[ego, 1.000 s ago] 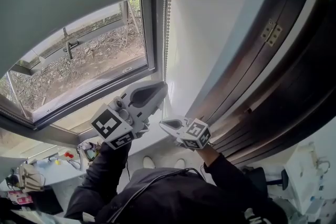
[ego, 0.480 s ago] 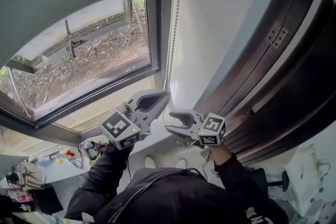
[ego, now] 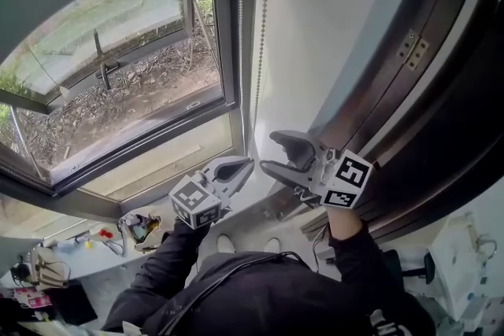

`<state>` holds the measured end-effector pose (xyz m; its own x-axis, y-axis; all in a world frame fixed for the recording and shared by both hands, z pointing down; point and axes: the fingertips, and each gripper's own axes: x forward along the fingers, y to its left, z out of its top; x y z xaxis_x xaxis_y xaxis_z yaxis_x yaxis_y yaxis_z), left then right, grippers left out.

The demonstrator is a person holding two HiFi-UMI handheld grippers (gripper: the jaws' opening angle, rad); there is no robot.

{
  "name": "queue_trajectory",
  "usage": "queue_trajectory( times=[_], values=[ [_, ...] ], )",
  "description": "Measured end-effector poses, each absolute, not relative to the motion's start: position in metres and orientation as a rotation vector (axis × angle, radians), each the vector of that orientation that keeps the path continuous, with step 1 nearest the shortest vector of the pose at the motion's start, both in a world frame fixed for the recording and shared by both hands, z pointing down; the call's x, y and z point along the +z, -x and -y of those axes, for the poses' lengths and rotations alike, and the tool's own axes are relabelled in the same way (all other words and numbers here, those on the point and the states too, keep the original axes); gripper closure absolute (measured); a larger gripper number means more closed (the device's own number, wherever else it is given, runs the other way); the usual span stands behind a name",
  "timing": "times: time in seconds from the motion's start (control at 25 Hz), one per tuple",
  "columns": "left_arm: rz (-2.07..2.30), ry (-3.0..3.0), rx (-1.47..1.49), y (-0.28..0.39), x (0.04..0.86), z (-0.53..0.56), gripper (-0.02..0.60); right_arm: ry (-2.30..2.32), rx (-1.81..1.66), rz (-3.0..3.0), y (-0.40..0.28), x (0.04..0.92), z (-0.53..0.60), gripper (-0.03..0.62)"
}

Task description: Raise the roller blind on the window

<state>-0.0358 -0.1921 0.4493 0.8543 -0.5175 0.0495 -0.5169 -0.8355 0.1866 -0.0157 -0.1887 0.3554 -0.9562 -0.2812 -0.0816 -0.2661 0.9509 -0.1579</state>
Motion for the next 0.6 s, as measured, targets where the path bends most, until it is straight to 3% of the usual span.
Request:
queue_trajectory(
  times=[0.4,0.6],
  values=[
    [0.745,-2.791,0.091,0.021,0.505,0.177,0.574,0.418,-0.172,-3.02,0.032,0.346,0.189,0.333],
    [0.735,-2.769,0.097,0.021,0.52,0.17,0.575,0.422,-0.133,-3.004,0.036,0.325,0.193,0.411]
  ],
)
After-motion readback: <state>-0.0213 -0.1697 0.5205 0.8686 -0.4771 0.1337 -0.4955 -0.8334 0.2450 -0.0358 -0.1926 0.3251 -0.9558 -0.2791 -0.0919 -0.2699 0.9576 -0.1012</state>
